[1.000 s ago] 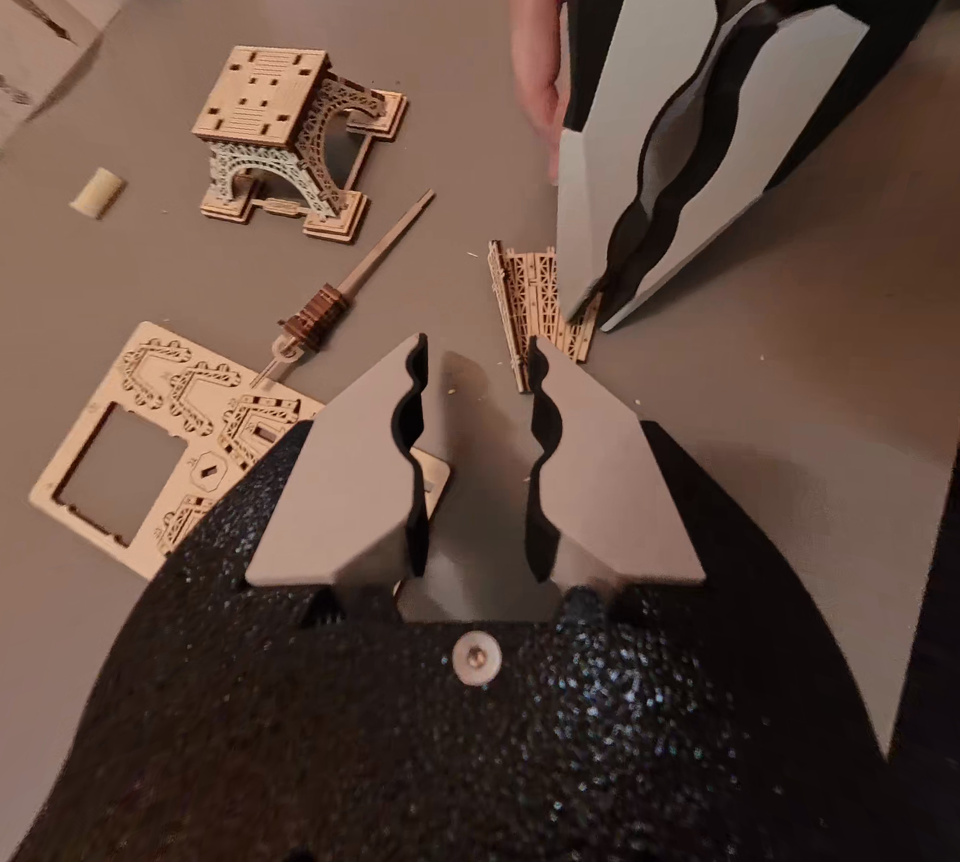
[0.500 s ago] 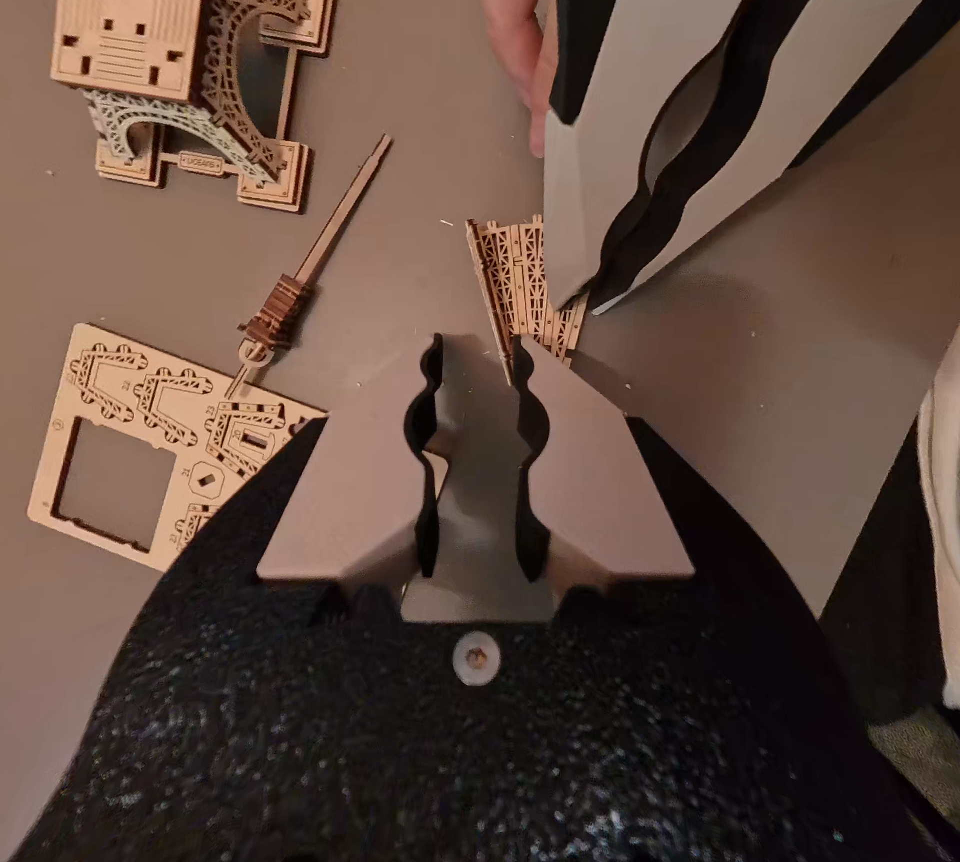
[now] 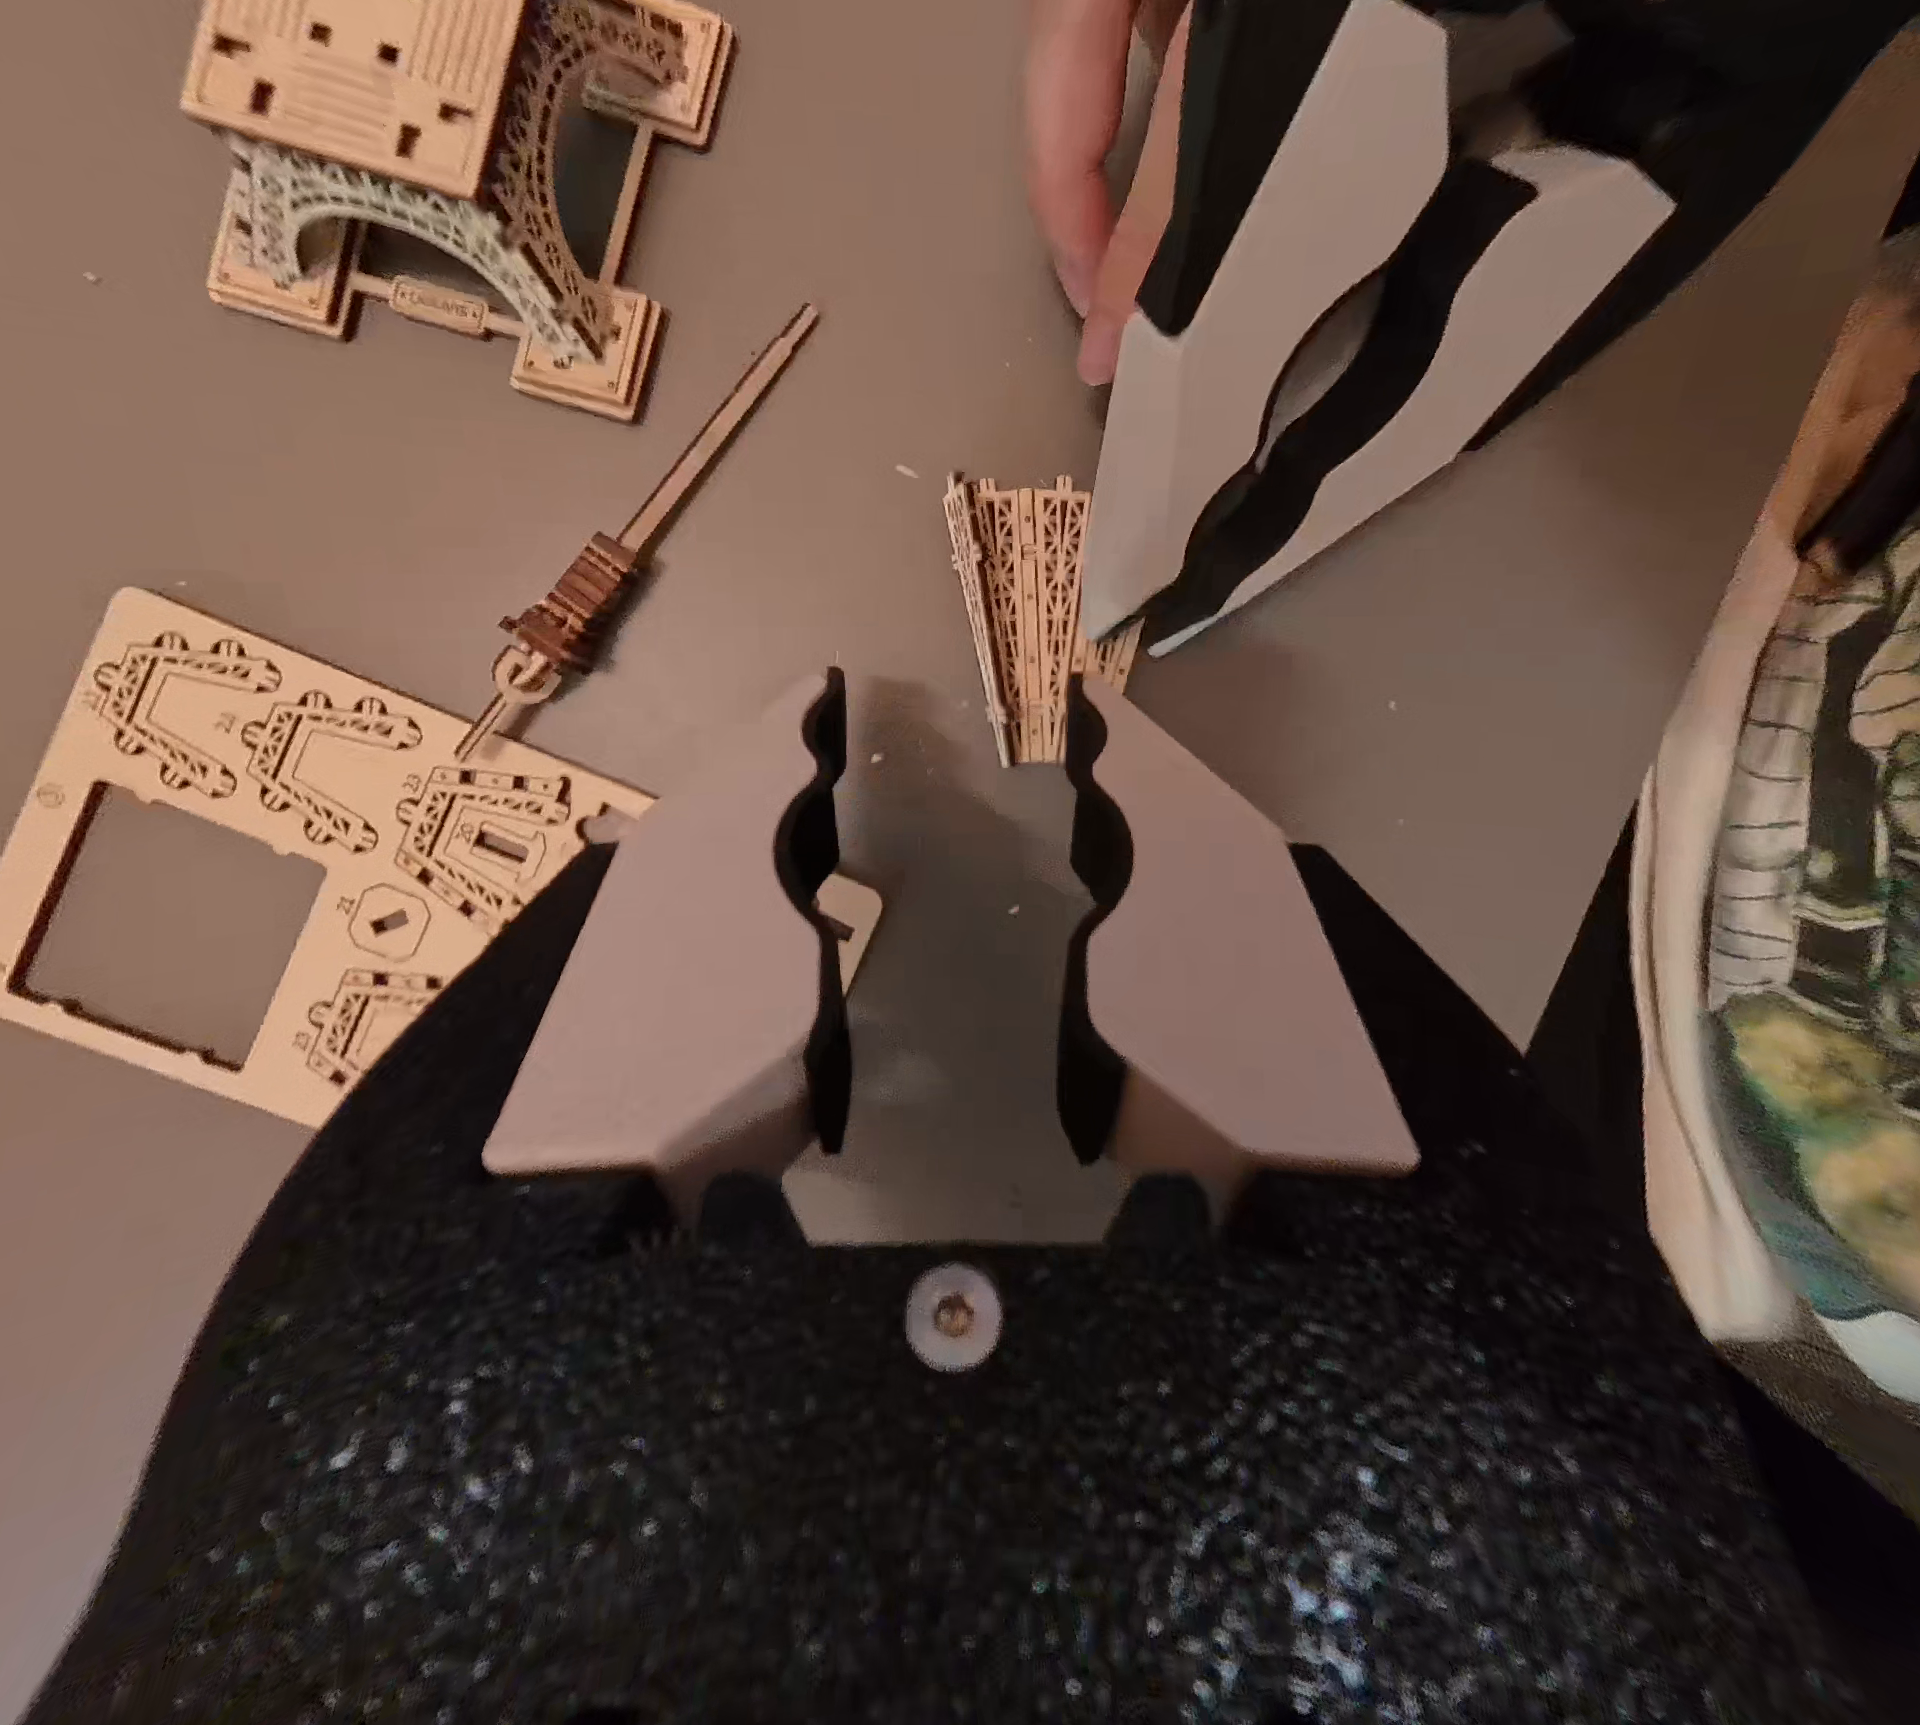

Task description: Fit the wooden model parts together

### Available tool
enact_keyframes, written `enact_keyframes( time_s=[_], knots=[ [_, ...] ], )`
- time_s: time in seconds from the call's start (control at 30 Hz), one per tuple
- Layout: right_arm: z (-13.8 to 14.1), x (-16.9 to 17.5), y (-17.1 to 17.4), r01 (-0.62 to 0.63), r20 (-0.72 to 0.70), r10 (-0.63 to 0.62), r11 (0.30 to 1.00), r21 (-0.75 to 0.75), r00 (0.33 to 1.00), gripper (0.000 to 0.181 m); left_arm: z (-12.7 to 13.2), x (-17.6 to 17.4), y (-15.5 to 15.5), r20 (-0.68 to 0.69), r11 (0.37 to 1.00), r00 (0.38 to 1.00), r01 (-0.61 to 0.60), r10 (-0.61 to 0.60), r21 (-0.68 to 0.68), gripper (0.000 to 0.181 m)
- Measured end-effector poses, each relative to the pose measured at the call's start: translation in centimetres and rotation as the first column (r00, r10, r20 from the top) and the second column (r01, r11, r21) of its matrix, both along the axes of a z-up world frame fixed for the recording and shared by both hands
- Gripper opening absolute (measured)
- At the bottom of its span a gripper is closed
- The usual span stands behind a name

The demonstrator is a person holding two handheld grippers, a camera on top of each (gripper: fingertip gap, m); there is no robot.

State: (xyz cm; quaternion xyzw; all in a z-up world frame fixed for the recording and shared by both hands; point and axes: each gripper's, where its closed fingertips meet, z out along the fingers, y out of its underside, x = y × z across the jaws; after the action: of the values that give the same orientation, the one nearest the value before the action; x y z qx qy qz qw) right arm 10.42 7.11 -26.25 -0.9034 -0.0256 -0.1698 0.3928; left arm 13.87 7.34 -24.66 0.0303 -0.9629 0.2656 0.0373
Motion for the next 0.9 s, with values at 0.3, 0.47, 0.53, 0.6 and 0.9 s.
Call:
enact_keyframes(
  time_s=[0.3, 0.47, 0.53, 0.6, 0.9],
  knots=[
    [0.0, 0.0, 0.0, 0.003, -0.002, -0.003, 1.0, 0.006, 1.0, 0.009, -2.0, 0.7, 0.6, 0.06, 0.993, 0.998, -0.026, 0.019, 0.115, 0.051],
    [0.0, 0.0, 0.0, 0.004, -0.002, -0.004, 1.0, 0.007, 1.0, 0.01, -2.2, 1.0, 0.5, 0.079, 0.99, 0.997, -0.029, 0.018, 0.136, 0.049],
    [0.0, 0.0, 0.0, 0.003, -0.003, -0.003, 1.0, 0.007, 1.0, 0.01, -2.2, 0.8, 0.5, 0.07, 0.986, 0.997, -0.041, 0.03, 0.16, 0.04],
    [0.0, 0.0, 0.0, 0.003, -0.003, -0.003, 1.0, 0.008, 1.0, 0.01, -2.3, 0.1, 0.5, 0.009, 0.979, 0.999, -0.04, 0.039, 0.2, 0.03],
    [0.0, -0.1, 0.0, 0.0, 0.001, 0.0, 1.0, 0.007, 1.0, 0.01, -2.3, 0.1, 0.7, 0.029, 0.949, 0.999, 0.018, -0.029, 0.315, 0.043]
  ],
)
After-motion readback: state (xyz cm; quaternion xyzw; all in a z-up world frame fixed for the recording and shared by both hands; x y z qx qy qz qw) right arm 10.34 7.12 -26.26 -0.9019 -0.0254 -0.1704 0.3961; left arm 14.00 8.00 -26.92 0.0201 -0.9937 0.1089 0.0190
